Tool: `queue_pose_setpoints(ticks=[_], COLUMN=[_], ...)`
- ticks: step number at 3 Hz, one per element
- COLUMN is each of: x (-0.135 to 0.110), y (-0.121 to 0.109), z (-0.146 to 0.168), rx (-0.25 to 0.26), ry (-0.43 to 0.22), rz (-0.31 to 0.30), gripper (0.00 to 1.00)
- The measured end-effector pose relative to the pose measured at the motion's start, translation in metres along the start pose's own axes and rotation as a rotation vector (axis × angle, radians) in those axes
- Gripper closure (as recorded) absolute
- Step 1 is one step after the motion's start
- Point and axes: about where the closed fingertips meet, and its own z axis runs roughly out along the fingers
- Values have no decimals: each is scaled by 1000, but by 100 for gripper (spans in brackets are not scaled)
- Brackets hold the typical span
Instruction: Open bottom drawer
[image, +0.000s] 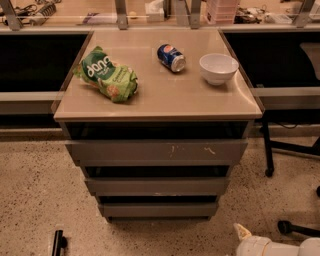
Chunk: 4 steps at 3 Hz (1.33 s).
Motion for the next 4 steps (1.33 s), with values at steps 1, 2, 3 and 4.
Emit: queue_pose_setpoints(ticks=[1,2,3,4], x=[0,18,41,62], y=[0,-2,-32,-74], z=[0,10,21,34], rx=[0,50,174,214], ry=[0,-51,-166,-255], rz=[0,15,-13,-24], gripper=[0,0,0,0])
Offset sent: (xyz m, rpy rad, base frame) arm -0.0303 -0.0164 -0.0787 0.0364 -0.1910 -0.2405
